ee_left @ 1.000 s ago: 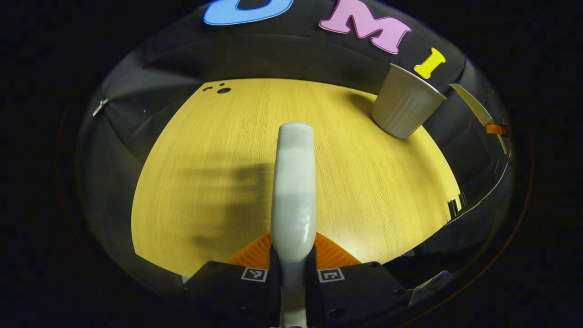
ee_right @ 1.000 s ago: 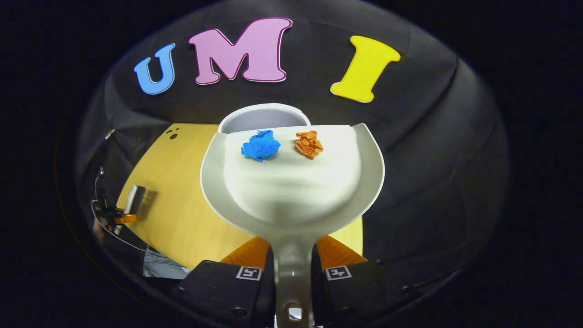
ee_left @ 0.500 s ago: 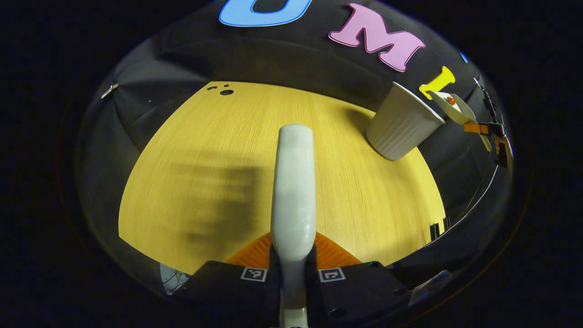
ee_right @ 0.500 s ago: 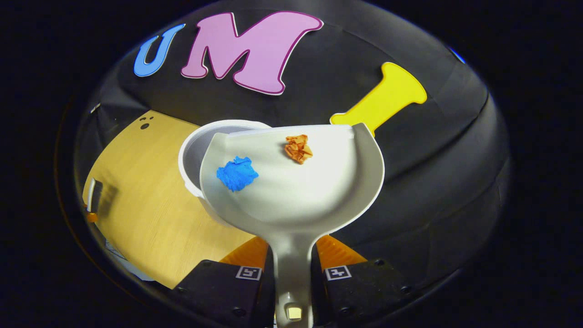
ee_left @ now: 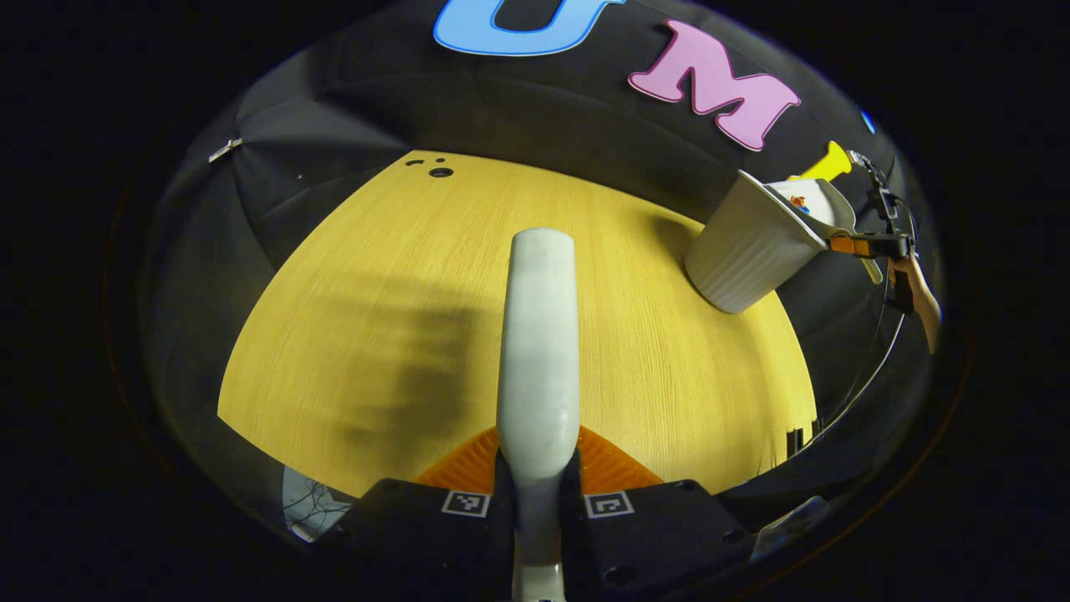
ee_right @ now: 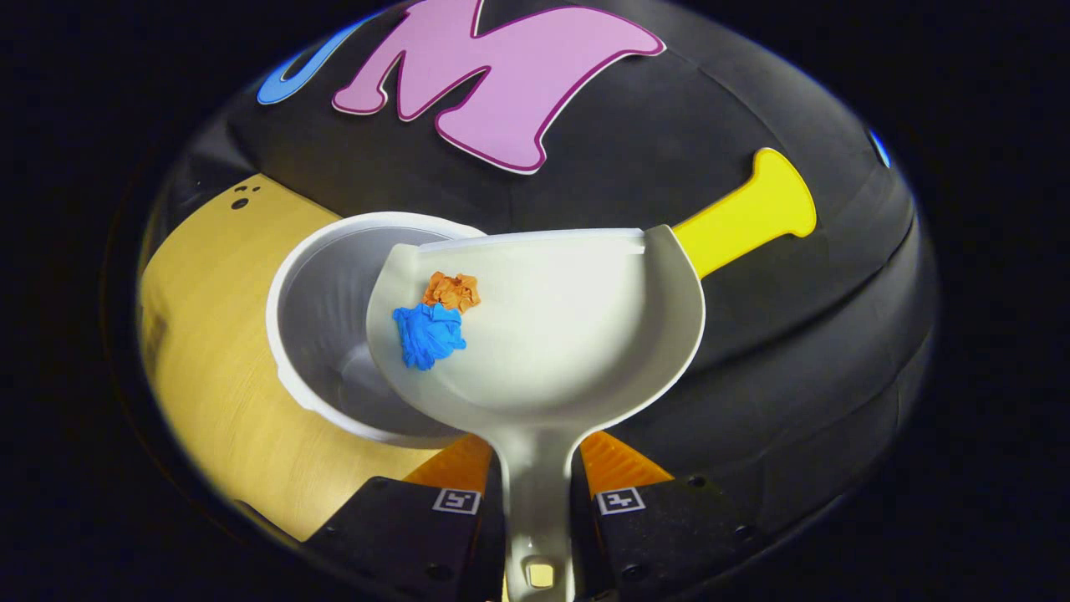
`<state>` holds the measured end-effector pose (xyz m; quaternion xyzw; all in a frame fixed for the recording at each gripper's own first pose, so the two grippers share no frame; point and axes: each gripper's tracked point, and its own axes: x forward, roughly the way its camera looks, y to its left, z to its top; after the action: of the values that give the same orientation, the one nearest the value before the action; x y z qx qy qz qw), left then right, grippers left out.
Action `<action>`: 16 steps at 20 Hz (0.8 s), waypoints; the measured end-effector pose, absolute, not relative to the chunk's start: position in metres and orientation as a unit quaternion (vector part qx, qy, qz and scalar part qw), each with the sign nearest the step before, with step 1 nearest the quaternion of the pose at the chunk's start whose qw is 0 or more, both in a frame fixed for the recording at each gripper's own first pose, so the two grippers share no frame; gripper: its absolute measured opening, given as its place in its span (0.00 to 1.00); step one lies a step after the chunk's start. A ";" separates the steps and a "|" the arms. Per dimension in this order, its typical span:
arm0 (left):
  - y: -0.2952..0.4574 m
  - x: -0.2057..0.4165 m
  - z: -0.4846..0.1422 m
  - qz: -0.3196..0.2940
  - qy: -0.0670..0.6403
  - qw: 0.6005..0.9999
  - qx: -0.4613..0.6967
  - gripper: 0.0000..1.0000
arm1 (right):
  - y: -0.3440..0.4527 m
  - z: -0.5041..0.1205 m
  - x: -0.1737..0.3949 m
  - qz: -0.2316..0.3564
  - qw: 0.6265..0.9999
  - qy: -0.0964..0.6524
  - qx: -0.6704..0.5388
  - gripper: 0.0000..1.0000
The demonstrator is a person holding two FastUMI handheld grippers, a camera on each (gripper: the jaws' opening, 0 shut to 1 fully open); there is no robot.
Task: Pick up the small broom and dustpan from the desktop, sweep the trash into the dustpan with the broom, and then empty the trash into the garbage bin.
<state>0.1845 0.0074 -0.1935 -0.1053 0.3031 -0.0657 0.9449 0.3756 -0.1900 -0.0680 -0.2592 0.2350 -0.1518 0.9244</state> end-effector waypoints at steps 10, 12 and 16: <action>0.021 0.181 -0.197 -0.052 0.304 0.944 -0.120 0.27 | -0.208 -0.060 0.397 -0.206 0.853 0.189 -0.440 0.35; 0.022 0.181 -0.199 -0.054 0.307 0.943 -0.116 0.27 | -0.210 -0.053 0.399 -0.213 0.820 0.171 -0.503 0.35; 0.021 0.178 -0.204 -0.058 0.316 0.942 -0.099 0.29 | -0.203 -0.031 0.395 -0.214 0.767 0.139 -0.589 0.35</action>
<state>0.1783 0.0212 -0.2043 -0.0992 0.3160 -0.0577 0.9418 0.3949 -0.2027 -0.0309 -0.5888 0.1394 -0.2136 0.7670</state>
